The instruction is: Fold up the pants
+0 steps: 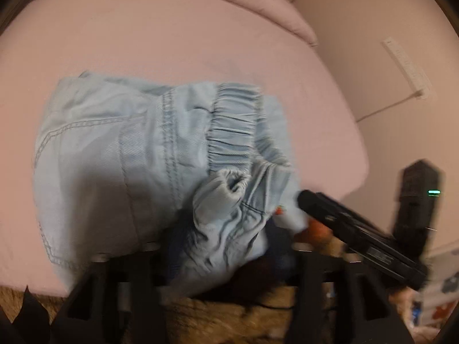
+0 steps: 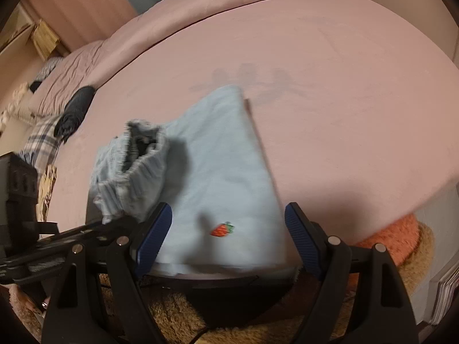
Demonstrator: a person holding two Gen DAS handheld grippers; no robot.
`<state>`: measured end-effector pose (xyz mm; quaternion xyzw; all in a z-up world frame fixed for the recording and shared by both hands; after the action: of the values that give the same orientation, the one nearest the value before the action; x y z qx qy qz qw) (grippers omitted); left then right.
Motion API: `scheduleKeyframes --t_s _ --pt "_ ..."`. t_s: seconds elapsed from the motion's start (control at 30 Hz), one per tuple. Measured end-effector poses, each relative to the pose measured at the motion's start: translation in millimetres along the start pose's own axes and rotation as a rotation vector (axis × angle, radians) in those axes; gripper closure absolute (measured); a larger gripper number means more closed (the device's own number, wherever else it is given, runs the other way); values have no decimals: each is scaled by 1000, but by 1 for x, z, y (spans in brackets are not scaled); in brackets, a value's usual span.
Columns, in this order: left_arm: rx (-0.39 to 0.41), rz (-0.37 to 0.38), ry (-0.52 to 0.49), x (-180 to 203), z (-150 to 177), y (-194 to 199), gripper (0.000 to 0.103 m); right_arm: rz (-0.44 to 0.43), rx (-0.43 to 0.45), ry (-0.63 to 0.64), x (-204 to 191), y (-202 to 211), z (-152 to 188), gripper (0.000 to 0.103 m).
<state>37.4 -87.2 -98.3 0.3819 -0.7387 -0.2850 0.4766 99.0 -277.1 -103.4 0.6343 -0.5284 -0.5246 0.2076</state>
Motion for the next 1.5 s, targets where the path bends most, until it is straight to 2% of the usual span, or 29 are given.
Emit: scheduleKeyframes --t_s 0.07,0.13,0.17,0.23,0.3,0.37,0.5,0.6,0.67,0.7,0.73,0.77,0.8,0.9,1.0,1.07,1.1,1.17,1.23,1.27,1.3,1.33,1.43,1.5 --pt "53 79 31 1 2 17 14 -23 1 -17 1 4 -4 21" --pt "113 100 54 -1 3 37 14 -31 19 5 -6 12 -3 21" --pt "124 75 64 -8 6 45 14 -36 25 19 -12 14 -4 21" --pt "151 -31 98 -26 8 56 14 -87 20 53 -28 16 -4 20" --pt "167 -156 152 -48 17 66 14 -141 -9 91 -46 13 -1 20" --pt "160 -253 215 -72 26 71 14 -150 -50 139 -65 0 5 21" --pt "155 -333 297 -103 44 79 14 -75 -106 209 -86 -35 16 21" --pt "157 -331 321 -105 51 80 14 66 -123 226 -80 -67 22 20" --pt "156 -336 315 -107 54 79 14 54 -95 222 -79 -68 22 18" --pt "154 -342 311 -108 57 80 14 49 -88 219 -80 -66 22 23" --pt "152 -348 307 -109 60 82 14 16 -90 216 -83 -63 22 40" --pt "150 -352 304 -109 59 81 14 -10 -94 211 -83 -61 20 48" --pt "148 -353 304 -111 57 82 14 -26 -96 213 -86 -58 18 62" --pt "156 -340 306 -113 52 85 14 -64 -66 224 -91 -40 8 70" --pt "163 -328 284 -108 47 85 14 -161 33 220 -96 8 -8 71" --pt "158 -337 255 -105 42 83 14 -140 102 259 -95 32 -13 71" --pt "155 -345 247 -105 39 81 14 -99 124 266 -88 37 -14 70" --pt "149 -369 236 -104 32 76 14 -25 98 245 -66 23 -14 69" --pt "151 -366 212 -101 21 68 14 101 -25 185 -29 -22 -5 67" --pt "145 -367 201 -100 16 65 14 127 -54 169 -21 -39 -1 63" --pt "141 -371 185 -99 7 60 14 109 -29 158 -12 -46 2 58" --pt "139 -379 172 -97 0 56 14 95 13 175 -13 -39 3 57" --pt "139 -412 121 -93 -26 43 14 121 -1 161 -18 -29 0 58" --pt "146 -434 82 -92 -42 34 14 101 -5 138 -16 -21 -4 62"
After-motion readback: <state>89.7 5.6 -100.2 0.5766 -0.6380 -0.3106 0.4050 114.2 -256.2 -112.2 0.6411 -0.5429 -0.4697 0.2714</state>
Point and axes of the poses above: each gripper's, at about its wrist camera, not at the fingertips, and y roughly against the way its jaws point, x to its right, z to its underside, the point moved 4 cm from there along -y, roughly the way its jaws point, and after that the axes turned 9 degrees about -y, right-handed, at the moved point
